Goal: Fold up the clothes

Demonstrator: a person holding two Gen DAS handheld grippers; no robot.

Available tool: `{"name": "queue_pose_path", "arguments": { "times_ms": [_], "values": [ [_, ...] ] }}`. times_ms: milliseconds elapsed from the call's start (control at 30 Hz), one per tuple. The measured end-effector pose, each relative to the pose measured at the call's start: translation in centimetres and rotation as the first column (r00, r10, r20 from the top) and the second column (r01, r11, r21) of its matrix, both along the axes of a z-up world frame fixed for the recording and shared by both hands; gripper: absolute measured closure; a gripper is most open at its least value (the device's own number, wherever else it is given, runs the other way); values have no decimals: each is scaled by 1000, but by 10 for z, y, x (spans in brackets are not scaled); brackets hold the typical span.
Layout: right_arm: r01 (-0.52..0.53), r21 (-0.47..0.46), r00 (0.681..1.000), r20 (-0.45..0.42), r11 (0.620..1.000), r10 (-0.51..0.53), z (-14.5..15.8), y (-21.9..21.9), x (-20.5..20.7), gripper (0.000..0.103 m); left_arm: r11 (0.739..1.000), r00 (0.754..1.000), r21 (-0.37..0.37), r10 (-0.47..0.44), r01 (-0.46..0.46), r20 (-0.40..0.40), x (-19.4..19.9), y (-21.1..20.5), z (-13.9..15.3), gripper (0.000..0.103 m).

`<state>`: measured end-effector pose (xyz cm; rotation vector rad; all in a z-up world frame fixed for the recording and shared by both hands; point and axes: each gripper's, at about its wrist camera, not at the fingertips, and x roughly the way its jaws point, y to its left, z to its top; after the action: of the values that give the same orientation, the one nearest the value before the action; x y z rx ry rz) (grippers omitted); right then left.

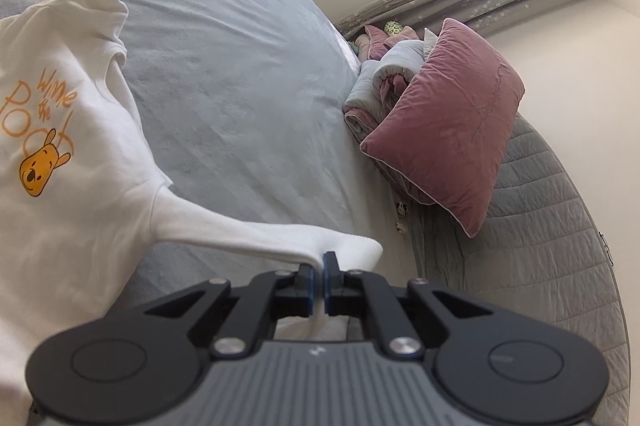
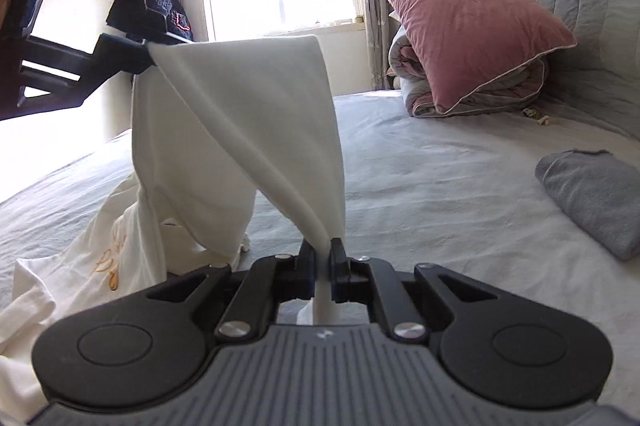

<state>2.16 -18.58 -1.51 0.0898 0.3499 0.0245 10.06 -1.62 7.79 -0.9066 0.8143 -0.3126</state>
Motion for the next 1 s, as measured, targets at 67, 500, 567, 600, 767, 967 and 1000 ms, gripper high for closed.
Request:
{"name": "queue_pose_path", "arguments": {
  "times_ms": [67,500,567,600,767,967,1000],
  "values": [
    [46,-81,999,21,996,-45,5,-11,-2,96,1000,1000,-12,-8,8,-17,-2,-3,-10,99],
    [194,-458,980,132,868,-149,7,-58,-12,97,989,984,-137,-84,63,-159,-26,-47,-114,99],
    [179,-482,984,101,858,-148,-1,-61,-15,98,988,982,-142,-88,65,-165,-28,-51,-127,99],
    [166,-495,986,82,853,-145,-4,-63,-15,98,988,982,-137,-89,67,-168,-29,-52,-132,99],
    [75,-543,992,-43,837,-117,-27,-61,-17,98,992,976,-81,-109,96,-189,-32,-49,-150,97],
    [-37,-534,978,-191,845,-79,-45,-59,-17,94,988,969,5,-150,154,-198,-34,-40,-153,85],
    [-48,-529,975,-209,847,-75,-45,-59,-17,90,986,968,23,-160,168,-192,-34,-38,-151,80]
  ]
}}
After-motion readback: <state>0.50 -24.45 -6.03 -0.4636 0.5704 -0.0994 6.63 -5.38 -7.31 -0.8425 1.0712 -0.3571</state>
